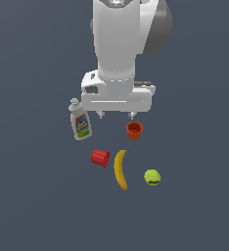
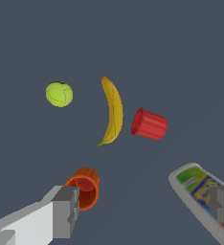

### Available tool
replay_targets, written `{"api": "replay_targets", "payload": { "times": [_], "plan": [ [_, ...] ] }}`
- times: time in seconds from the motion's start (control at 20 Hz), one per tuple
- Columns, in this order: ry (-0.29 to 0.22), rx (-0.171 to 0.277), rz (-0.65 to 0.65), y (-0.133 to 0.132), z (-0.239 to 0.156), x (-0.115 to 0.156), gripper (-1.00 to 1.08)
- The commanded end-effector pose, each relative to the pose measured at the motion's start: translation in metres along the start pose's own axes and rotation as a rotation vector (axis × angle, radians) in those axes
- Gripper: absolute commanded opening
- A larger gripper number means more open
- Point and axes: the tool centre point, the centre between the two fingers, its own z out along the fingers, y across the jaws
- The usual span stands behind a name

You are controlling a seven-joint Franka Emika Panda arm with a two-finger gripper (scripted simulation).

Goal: Pick up a designated object from a clutter of objects.

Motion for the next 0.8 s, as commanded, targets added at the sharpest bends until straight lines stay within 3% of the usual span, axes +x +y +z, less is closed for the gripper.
{"api": "replay_targets", "payload": {
  "times": [0.0,0.75],
  "plan": [
    [0.000,0.002,0.019,0.004,0.012,0.005,1.00],
    [0.014,0.001,0.230,0.056,0.145,0.037,1.00]
  ]
}}
